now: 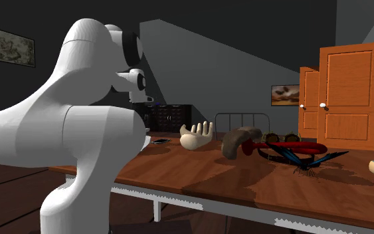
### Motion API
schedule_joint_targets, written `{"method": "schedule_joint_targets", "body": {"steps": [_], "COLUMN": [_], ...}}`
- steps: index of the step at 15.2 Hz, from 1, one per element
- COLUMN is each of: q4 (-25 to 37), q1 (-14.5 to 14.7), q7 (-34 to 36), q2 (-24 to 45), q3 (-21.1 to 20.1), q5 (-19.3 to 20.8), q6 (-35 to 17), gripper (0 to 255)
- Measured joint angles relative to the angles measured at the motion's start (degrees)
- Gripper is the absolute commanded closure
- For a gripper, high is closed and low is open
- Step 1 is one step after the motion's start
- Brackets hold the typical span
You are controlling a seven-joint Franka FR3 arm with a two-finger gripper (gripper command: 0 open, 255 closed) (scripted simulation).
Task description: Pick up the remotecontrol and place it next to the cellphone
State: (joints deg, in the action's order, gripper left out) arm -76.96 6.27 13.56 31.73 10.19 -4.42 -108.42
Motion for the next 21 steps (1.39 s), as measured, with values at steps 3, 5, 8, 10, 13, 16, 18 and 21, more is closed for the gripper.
{"method": "schedule_joint_targets", "body": {"steps": [3,5,8,10,13,16,18,21], "q4": [-0.56,-1.69,-2.91,-4.19,-5.37,-5.12,-5.03,-5.09], "q1": [-0.01,0.10,-0.08,-0.05,0.07,0.04,0.02,0.03], "q7": [-0.07,0.07,-0.16,-0.23,-0.20,-0.20,-0.21,-0.20], "q2": [0.64,0.85,1.27,1.36,2.37,2.75,2.86,2.90], "q3": [-0.10,-0.08,-0.01,-0.07,-0.29,-0.32,-0.33,-0.34], "q5": [-0.19,-0.16,-0.21,-0.29,-0.48,-0.52,-0.54,-0.54], "q6": [-1.99,-3.37,-5.66,-6.81,-8.07,-8.10,-8.09,-8.11], "gripper": [255,255,255,255,255,255,255,0]}}
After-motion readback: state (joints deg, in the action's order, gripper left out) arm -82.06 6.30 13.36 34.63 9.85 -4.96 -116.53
